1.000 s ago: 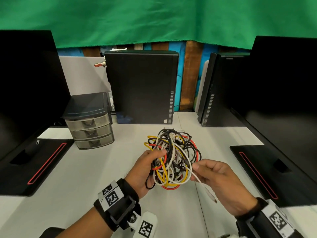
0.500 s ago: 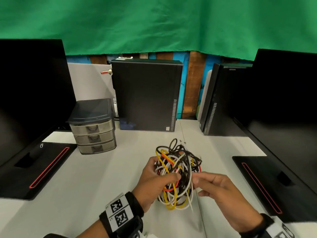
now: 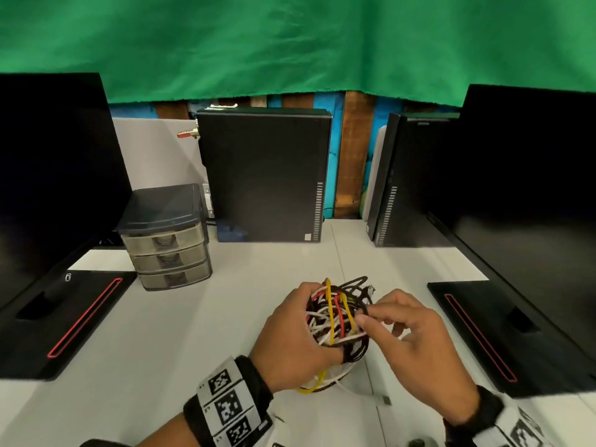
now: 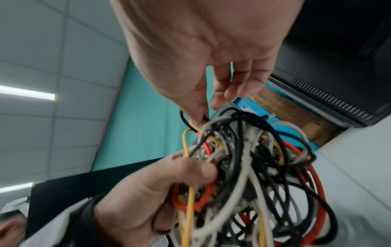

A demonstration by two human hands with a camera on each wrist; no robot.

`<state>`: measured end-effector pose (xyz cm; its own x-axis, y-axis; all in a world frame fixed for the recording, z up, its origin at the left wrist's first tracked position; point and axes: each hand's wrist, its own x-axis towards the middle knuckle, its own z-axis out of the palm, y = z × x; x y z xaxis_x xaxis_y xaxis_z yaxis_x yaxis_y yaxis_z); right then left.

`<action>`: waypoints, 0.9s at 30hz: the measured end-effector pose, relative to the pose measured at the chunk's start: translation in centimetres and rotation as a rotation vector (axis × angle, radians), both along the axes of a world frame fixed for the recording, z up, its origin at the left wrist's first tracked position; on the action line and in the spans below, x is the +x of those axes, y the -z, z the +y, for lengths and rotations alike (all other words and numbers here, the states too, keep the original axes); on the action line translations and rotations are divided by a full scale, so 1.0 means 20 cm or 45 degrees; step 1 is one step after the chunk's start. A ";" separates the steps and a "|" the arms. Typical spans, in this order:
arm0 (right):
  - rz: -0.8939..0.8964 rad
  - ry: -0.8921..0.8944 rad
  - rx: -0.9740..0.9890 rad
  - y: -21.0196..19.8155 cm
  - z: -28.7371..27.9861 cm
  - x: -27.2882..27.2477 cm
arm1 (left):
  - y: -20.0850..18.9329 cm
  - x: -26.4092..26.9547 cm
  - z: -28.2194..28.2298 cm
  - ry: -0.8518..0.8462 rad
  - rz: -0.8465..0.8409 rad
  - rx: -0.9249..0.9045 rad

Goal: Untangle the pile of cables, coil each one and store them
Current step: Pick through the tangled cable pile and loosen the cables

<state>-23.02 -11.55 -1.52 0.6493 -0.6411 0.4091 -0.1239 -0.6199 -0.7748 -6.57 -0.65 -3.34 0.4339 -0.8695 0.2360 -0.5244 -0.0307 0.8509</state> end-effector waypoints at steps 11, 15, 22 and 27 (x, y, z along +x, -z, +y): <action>0.190 -0.109 0.387 -0.12 -0.06 -0.04 | -0.02 0.11 0.05 0.000 -0.842 0.646; 0.348 -0.125 0.447 -0.05 -0.10 -0.03 | -0.09 0.16 0.06 0.150 -0.297 0.695; 0.526 -0.220 0.464 -0.04 -0.11 -0.04 | 0.02 0.26 0.05 0.038 -0.181 0.990; 0.716 -0.252 0.522 -0.04 -0.15 -0.05 | 0.08 0.26 0.03 0.065 -0.014 0.973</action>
<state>-24.07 -14.48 -0.76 0.8108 -0.5198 -0.2691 -0.4875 -0.3453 -0.8019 -1.39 -0.02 -4.86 0.3902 -0.8115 -0.4350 -0.5494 -0.5843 0.5973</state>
